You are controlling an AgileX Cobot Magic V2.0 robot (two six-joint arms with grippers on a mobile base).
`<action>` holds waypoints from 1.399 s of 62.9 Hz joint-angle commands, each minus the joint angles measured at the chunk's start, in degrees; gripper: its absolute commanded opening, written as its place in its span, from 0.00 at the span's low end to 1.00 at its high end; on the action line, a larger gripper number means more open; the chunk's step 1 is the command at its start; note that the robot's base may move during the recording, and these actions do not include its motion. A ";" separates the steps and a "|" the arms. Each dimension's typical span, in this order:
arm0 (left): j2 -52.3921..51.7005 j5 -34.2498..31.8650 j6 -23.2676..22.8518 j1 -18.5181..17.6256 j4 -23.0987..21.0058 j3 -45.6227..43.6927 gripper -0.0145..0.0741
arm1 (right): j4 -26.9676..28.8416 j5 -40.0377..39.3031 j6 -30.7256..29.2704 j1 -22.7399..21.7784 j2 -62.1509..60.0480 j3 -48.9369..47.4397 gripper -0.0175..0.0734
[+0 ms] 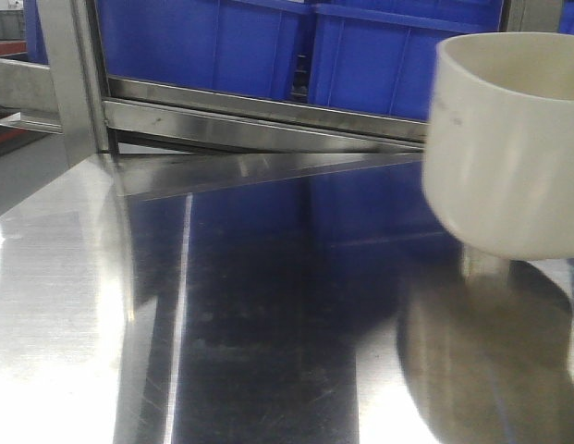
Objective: Move white bin to right shelf second layer
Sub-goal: 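Lift the white bin off the table with the right gripper, then turn the base away from the table holding the bin in the right gripper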
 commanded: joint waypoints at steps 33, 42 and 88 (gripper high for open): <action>-0.76 -5.01 -0.30 -0.43 -0.05 1.61 0.26 | 2.29 -2.63 -1.73 -6.65 -30.75 15.36 0.28; -0.76 -5.01 -0.30 -0.43 -0.05 1.61 0.26 | 2.29 -1.05 -1.73 -6.65 -34.84 15.62 0.28; -0.76 -5.01 -0.30 -0.43 -0.05 1.61 0.26 | 2.29 0.33 -1.73 -6.65 -35.42 15.62 0.28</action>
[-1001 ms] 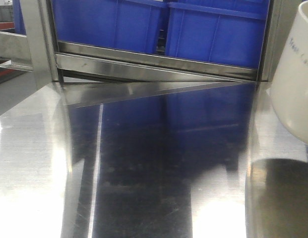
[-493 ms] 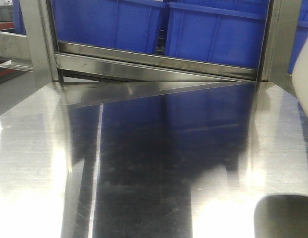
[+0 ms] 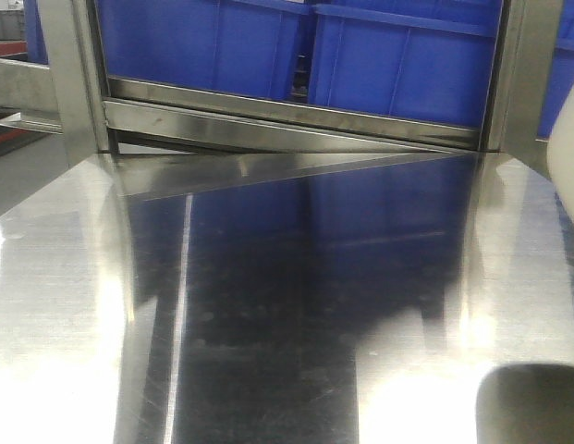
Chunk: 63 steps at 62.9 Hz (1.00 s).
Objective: Move white bin to right shelf second layer
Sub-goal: 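Turn the base away from the table holding the bin in the right gripper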
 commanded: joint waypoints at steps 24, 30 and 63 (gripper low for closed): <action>-0.76 -5.01 -0.30 -0.43 -0.05 1.61 0.26 | -0.02 -4.54 -0.31 -0.25 -0.21 -1.65 0.28; -0.76 -5.01 -0.30 -0.43 -0.05 1.61 0.26 | -0.02 -4.54 -0.31 -0.25 -0.21 -1.65 0.28; -0.76 -5.01 -0.30 -0.43 -0.05 1.61 0.26 | -0.02 -4.54 -0.31 -0.25 -0.21 -1.65 0.28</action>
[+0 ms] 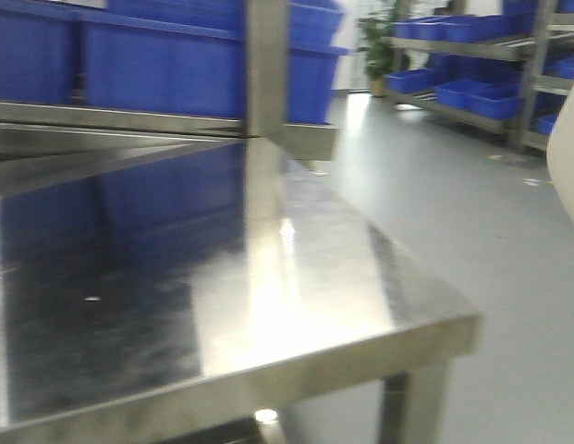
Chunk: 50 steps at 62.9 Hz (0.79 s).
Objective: Move white bin to right shelf second layer
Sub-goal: 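Turn the base away from the table holding the bin in the right gripper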
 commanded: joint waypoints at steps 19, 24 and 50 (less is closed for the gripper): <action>-0.76 -5.01 -0.30 -0.43 -0.05 1.61 0.26 | -0.02 -4.54 -0.31 -0.25 -0.21 -1.65 0.28; -0.76 -5.01 -0.30 -0.43 -0.05 1.61 0.26 | -0.02 -4.54 -0.31 -0.25 -0.21 -1.65 0.28; -0.76 -5.01 -0.30 -0.43 -0.05 1.61 0.26 | -0.02 -4.54 -0.31 -0.25 -0.21 -1.65 0.28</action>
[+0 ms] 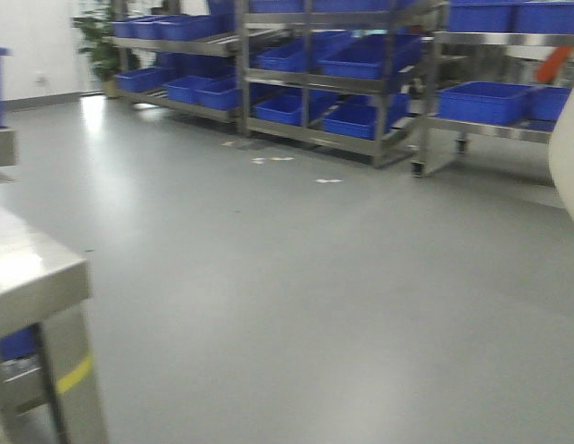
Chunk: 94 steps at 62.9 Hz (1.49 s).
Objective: Move white bin to right shelf second layer
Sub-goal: 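Turn the base away from the table holding the bin in the right gripper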
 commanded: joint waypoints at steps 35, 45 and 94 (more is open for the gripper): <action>-0.76 -5.01 -0.30 -0.43 -0.05 1.61 0.26 | 0.08 -4.54 -0.31 -0.25 -0.21 -1.65 0.28; -0.76 -5.01 -0.30 -0.43 -0.05 1.61 0.26 | 0.08 -4.54 -0.31 -0.25 -0.21 -1.65 0.28; -0.76 -5.01 -0.30 -0.43 -0.05 1.61 0.26 | 0.08 -3.80 -0.31 -0.25 -0.21 -1.65 0.28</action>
